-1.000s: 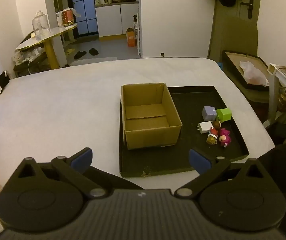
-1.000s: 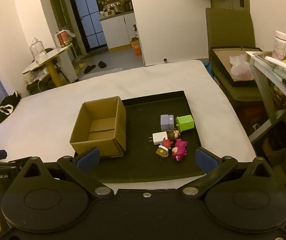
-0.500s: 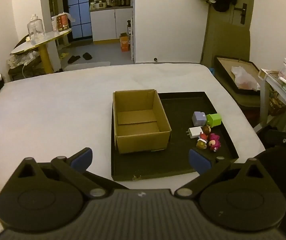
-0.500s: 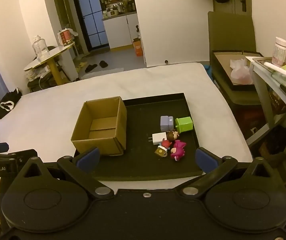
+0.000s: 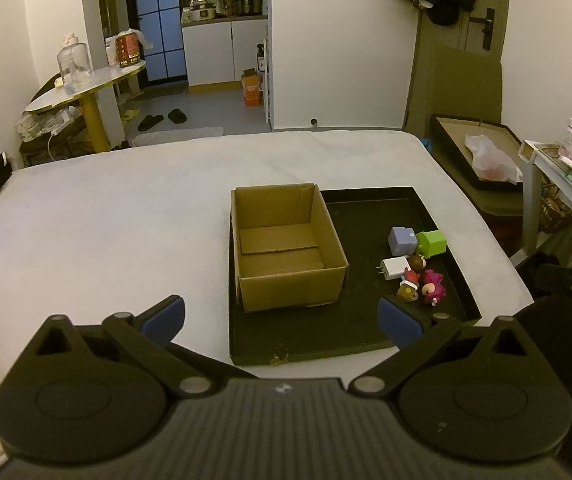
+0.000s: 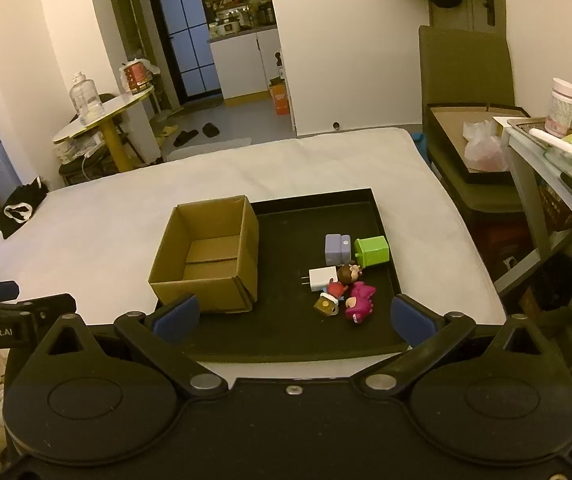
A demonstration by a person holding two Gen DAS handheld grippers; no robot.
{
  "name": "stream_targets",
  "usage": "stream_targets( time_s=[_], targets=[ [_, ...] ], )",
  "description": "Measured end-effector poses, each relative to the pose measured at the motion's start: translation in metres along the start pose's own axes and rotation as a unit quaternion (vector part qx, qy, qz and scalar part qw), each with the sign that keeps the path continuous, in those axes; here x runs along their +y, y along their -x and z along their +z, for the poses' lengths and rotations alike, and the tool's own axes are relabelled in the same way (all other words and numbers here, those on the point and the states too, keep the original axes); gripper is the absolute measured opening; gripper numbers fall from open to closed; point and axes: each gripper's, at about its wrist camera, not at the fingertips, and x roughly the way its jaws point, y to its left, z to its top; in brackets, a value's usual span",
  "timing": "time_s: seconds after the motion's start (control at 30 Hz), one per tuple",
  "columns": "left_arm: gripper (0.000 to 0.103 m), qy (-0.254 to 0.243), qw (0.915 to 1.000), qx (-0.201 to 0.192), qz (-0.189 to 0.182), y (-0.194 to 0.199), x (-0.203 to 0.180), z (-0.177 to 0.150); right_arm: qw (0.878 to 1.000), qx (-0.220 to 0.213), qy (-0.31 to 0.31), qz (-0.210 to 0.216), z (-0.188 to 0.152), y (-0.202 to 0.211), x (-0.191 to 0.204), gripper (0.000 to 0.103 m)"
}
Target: Organize rigid objects
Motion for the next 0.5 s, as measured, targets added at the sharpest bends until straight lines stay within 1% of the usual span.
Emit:
stream_targets(
  time_s=[0.1, 0.5],
  targets=[
    [0.102, -0.002, 1.0000, 0.001, -0.002, -0.0002, 0.0003, -0.0005, 1.000, -0.001, 0.001, -0.007, -0.0004, 0.0001, -0.0009, 0.103],
    [0.102, -0.004, 1.0000, 0.005, -0.007, -0.0013, -0.0045, -0.0004, 1.000, 0.001, -0.001, -0.010, -0.0007, 0.0011, -0.0023, 0.103]
  ],
)
